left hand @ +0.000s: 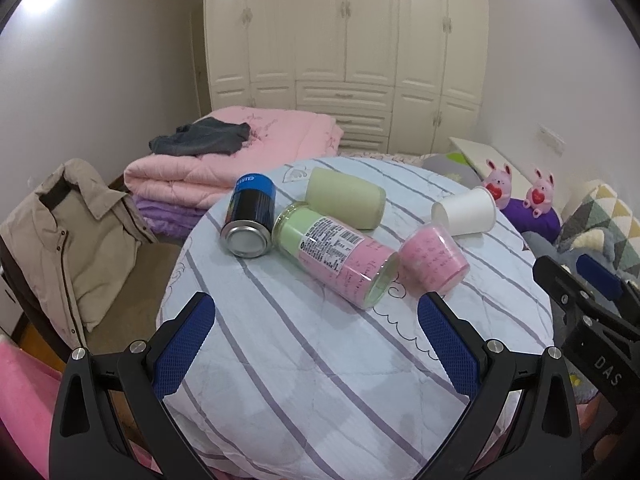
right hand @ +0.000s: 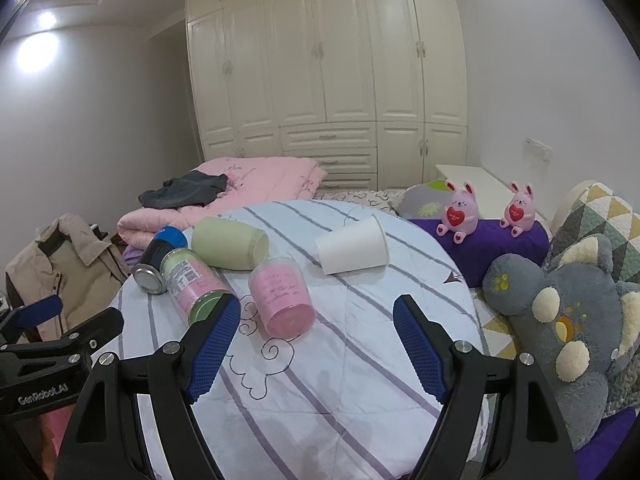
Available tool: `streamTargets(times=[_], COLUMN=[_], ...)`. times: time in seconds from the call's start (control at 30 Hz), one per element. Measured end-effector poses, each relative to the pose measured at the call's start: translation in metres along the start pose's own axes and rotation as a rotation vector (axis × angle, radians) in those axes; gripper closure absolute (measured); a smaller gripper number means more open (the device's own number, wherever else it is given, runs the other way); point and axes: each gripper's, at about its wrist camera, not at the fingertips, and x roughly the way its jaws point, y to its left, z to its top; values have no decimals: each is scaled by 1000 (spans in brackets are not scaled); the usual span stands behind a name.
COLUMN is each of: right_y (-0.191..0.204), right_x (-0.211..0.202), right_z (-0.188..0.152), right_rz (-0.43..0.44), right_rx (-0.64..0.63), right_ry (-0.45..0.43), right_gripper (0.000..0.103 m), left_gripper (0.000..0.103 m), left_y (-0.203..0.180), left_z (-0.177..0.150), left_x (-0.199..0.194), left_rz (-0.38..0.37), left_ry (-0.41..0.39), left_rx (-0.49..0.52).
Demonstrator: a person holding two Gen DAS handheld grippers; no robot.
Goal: Flip cup upright
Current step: 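Move the right tool toward the light green cup lying on its side, then lower the right tool over the green cup and close its fingers on it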
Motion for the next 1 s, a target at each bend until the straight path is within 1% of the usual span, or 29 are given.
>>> streamTargets(times=[0.33, 0.43, 0.57, 0.7, 0.8, 0.87, 1.0], right_y=[6, 9, 18, 24, 27, 31, 43], right_x=[20, 29, 46, 62, 77, 88, 121], right_z=[7, 12, 19, 30, 42, 50, 63], right_rz=[10, 18, 16, 24, 46, 70, 111], right_rx=[-36, -69, -148, -227, -274, -313, -420], right_ry=[63, 75, 109, 139, 158, 166, 213], right_gripper=[23, 23, 23, 23, 23, 23, 23], left_gripper=[1, 1, 1, 1, 1, 1, 1], left_y=[3, 5, 6, 13, 14, 17, 26], left_z=[12, 18, 26, 34, 42, 48, 61], left_x=[18, 25, 40, 52, 61, 70, 85], left_rz=[-17, -16, -6, -1, -1, 15, 47], left_ry=[36, 41, 67, 88, 100, 107, 123], left_rx=[-2, 2, 8, -9, -7, -11, -25])
